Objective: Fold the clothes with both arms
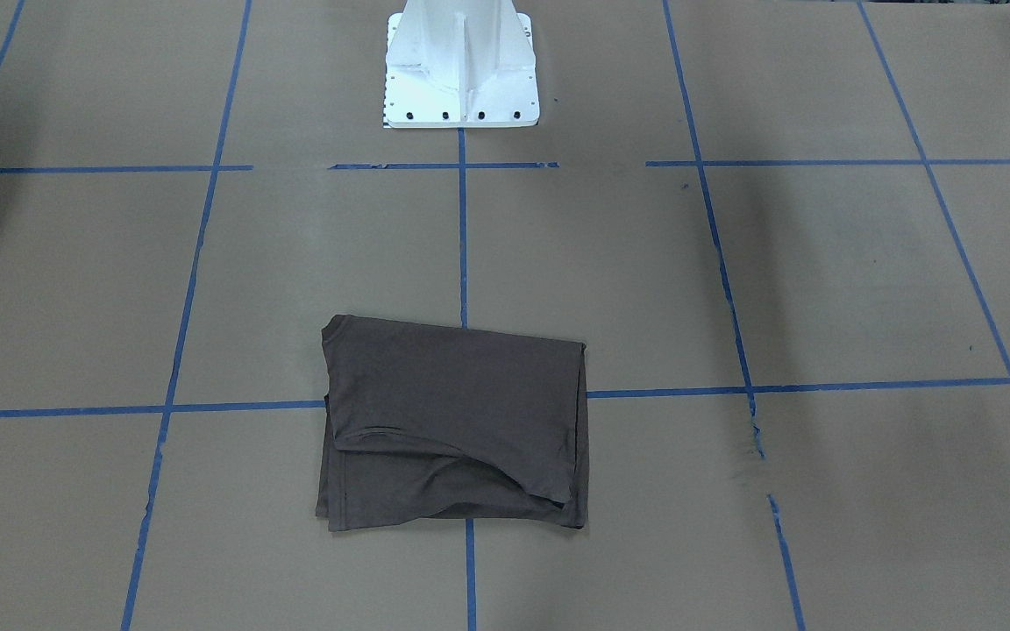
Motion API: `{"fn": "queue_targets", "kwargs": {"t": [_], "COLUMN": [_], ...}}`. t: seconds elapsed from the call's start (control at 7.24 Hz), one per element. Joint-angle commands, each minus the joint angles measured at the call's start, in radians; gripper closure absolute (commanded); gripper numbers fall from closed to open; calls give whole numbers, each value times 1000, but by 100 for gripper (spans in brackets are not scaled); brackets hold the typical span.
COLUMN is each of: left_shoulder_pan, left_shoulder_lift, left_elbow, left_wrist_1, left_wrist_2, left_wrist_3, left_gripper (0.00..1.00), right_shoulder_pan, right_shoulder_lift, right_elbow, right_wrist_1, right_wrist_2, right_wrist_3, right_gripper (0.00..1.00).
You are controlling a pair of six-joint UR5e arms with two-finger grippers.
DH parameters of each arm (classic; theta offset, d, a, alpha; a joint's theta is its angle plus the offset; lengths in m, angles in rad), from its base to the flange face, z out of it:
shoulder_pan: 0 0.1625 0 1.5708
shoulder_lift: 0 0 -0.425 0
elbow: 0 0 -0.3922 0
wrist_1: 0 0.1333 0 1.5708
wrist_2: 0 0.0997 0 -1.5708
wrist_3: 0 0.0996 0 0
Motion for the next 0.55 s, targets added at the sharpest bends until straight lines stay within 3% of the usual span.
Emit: {"fn": "queue_targets", "kwargs": {"t": [0.0,0.41], "left_shoulder_pan": [0,0], "left_shoulder_lift": [-2,-5], "left_elbow": [0,1], "left_wrist_1": [0,0], "left_wrist_2": [0,0], "left_wrist_3": [0,2], "left_gripper": [0,0], "right_shoulder_pan": [0,2], "right_shoulder_lift": [0,0], "right_elbow": [2,2], "right_wrist_1": [1,4], "right_wrist_2": [0,5], "right_wrist_3": [0,-12], "right_gripper": [0,0]}}
